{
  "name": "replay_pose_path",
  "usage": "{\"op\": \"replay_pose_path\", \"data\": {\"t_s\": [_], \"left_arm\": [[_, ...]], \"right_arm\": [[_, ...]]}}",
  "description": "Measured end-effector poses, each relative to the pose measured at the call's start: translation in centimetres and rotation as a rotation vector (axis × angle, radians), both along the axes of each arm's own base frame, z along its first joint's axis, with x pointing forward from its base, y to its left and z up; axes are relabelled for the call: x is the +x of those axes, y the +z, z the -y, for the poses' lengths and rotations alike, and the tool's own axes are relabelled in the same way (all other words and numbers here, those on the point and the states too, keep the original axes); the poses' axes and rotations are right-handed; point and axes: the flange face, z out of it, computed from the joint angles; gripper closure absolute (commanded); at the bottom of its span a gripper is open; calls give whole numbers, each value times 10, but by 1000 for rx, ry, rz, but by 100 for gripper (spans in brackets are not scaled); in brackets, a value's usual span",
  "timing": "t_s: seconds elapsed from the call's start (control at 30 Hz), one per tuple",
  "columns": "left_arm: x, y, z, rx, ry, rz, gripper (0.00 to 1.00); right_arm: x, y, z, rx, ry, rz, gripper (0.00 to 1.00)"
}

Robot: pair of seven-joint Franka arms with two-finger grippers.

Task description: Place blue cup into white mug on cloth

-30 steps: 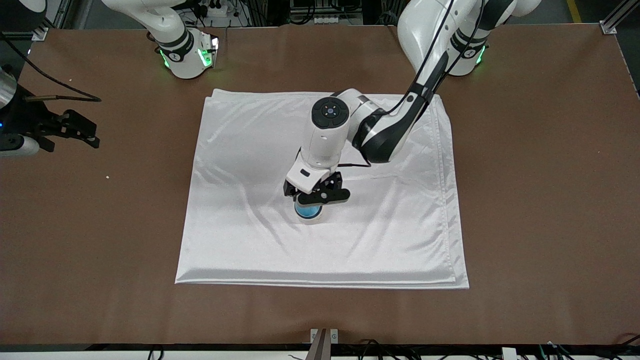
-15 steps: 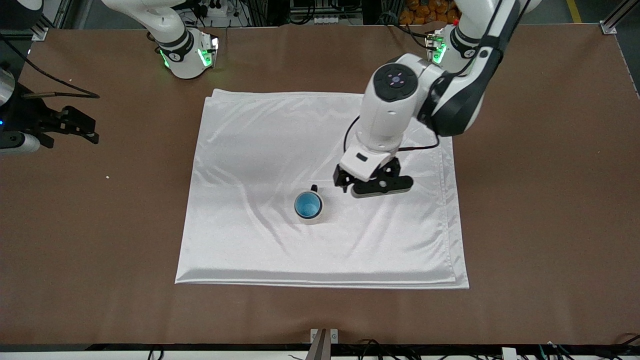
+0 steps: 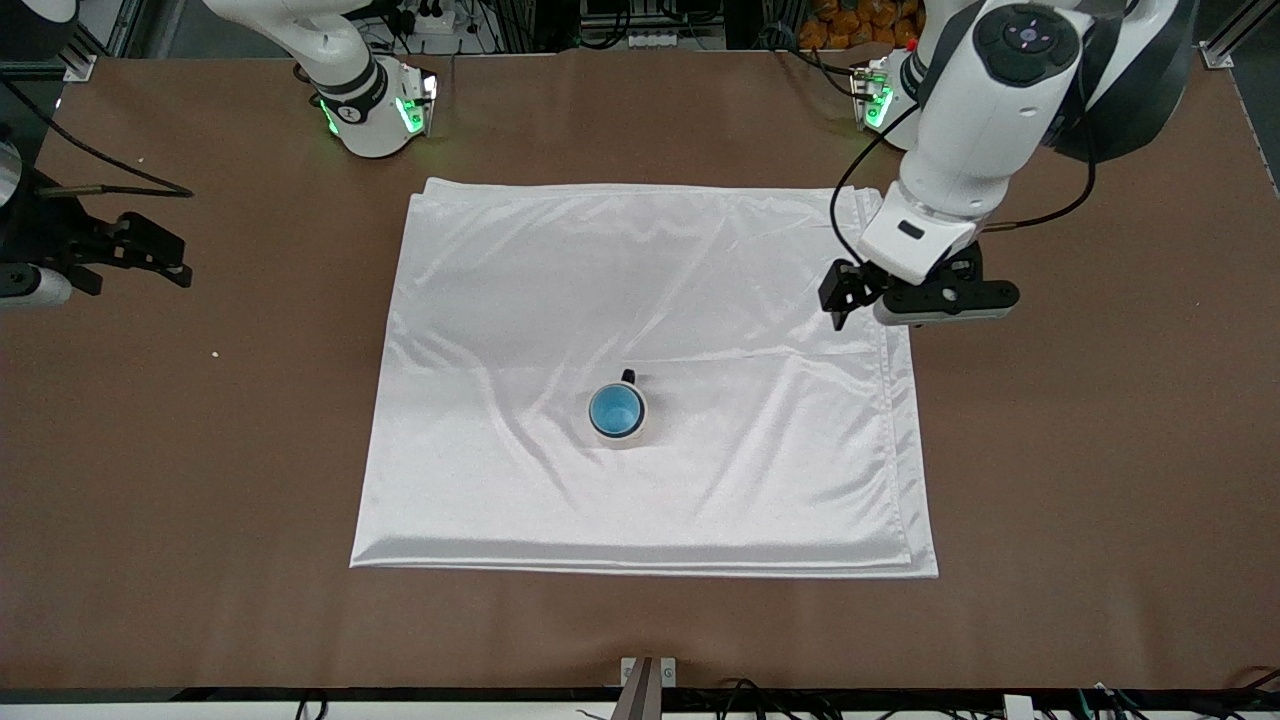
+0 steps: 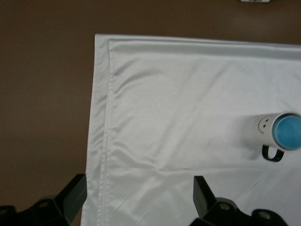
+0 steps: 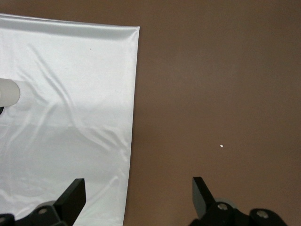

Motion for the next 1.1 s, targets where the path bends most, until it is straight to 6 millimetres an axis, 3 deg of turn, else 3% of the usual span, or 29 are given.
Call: {"op": "replay_pose_path", "data": {"t_s": [0.17, 0.4, 0.83, 1.1], "left_arm": [[-22, 13, -12, 45, -34, -68, 0], [-29, 37, -37, 57, -58, -73, 0], [1, 90, -101, 8, -36, -95, 0], [26, 101, -124, -33, -49, -151, 0]], "right_arm": [[0, 0, 0, 0, 1, 0, 0], [0, 0, 1, 0, -1, -1, 0], [0, 0, 2, 0, -2, -1, 0], [0, 0, 2, 0, -2, -2, 0]]}}
